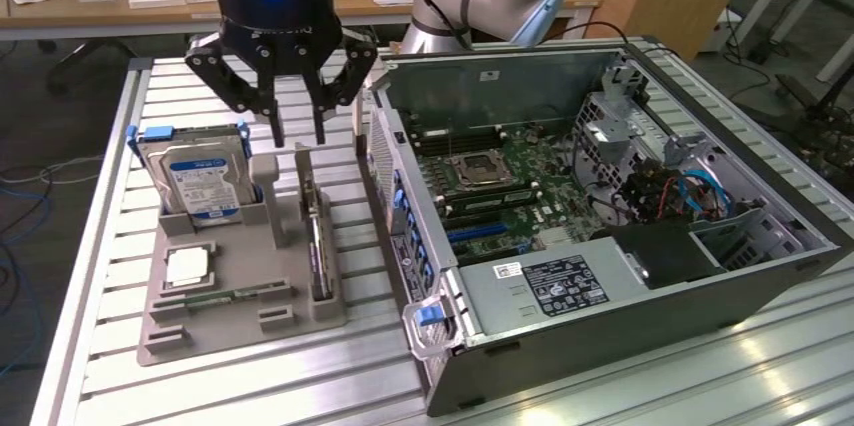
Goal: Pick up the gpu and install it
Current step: 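Pick up the gpu and move the gpu toward the slot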
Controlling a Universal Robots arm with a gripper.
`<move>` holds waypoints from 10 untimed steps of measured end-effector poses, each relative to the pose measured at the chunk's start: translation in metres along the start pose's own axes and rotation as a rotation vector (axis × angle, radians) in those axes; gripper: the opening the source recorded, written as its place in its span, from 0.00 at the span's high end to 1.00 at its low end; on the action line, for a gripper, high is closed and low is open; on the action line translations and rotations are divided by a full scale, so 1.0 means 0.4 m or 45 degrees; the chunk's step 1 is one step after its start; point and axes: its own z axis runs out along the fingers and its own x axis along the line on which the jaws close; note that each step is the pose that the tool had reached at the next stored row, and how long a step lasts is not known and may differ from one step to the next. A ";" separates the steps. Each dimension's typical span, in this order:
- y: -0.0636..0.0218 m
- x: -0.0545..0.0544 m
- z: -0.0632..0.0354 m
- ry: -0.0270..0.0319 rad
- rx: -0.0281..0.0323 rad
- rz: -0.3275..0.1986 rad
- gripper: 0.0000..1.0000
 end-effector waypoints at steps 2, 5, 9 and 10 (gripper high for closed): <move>0.000 0.000 0.000 0.0000 0.0000 0.000 0.59; 0.000 0.000 0.000 0.0000 0.0000 0.000 0.53; 0.000 0.000 0.000 0.0000 -0.0001 0.000 0.53; 0.000 0.000 0.000 0.0000 0.0000 0.000 0.53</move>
